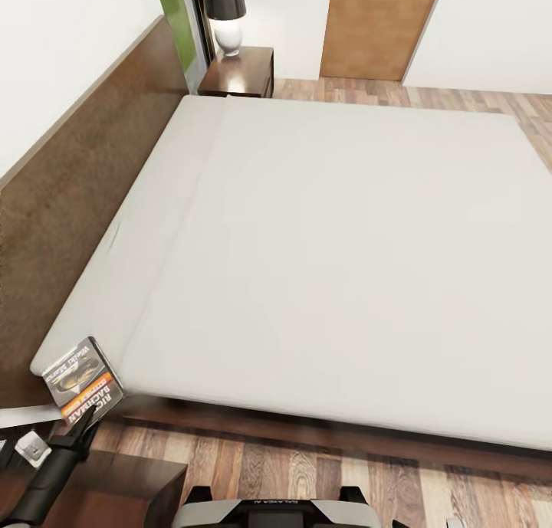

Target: In the bedroom, move the book from the bed onto either nightstand, and place the two sandals side by side next to the bed.

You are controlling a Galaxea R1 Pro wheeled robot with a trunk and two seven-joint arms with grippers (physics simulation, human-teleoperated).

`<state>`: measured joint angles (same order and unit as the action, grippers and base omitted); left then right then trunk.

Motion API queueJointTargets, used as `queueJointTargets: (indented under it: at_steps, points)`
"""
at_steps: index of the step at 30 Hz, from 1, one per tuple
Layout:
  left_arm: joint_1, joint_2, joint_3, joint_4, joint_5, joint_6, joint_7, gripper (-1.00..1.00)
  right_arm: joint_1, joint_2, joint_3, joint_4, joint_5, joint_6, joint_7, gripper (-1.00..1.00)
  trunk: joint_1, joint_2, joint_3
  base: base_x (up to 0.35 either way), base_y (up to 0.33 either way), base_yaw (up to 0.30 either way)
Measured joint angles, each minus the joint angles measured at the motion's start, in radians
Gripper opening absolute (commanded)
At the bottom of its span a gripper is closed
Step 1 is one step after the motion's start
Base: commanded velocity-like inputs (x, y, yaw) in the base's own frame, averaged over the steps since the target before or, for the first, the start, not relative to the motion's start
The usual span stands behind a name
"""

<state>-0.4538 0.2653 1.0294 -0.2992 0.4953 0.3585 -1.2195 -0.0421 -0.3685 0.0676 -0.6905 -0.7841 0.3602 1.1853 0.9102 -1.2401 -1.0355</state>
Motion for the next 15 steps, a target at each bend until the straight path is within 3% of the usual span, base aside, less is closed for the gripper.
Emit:
queueJointTargets:
  at_steps: [15]
  points:
    - [0.075,0.0,-0.003,0.001,-0.001,-0.001,-0.001,-1.0,0.0,0.0,0.0,0.0,0.0,0.0,0.0,1.0,-0.058,0.105,0.047,0.0,0.0,0.0]
